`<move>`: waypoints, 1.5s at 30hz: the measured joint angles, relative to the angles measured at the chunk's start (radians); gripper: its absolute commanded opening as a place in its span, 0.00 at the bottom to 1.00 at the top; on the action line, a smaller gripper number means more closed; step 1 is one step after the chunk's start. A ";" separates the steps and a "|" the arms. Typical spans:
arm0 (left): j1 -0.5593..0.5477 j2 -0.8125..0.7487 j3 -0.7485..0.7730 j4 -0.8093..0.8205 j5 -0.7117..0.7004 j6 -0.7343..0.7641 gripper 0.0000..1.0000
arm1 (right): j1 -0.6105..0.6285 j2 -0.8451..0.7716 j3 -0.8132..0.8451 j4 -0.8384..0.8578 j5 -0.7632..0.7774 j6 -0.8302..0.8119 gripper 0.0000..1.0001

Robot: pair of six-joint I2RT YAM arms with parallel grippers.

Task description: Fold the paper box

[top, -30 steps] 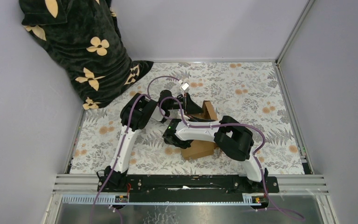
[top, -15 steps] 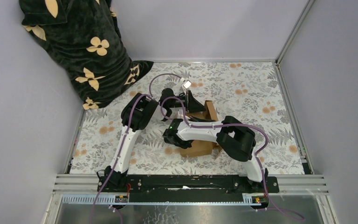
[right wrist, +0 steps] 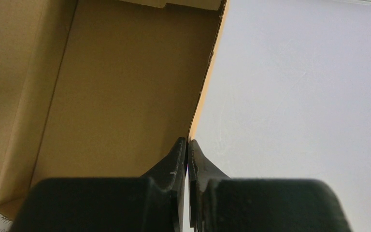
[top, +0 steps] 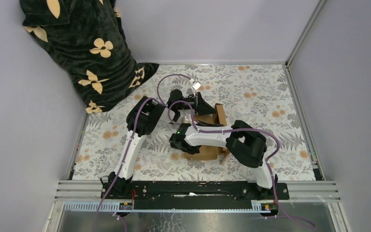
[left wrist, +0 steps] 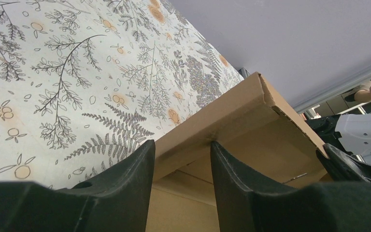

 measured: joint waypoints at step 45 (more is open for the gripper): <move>-0.023 0.089 0.197 -0.241 0.063 0.049 0.55 | 0.000 -0.054 -0.048 0.068 -0.035 -0.061 0.07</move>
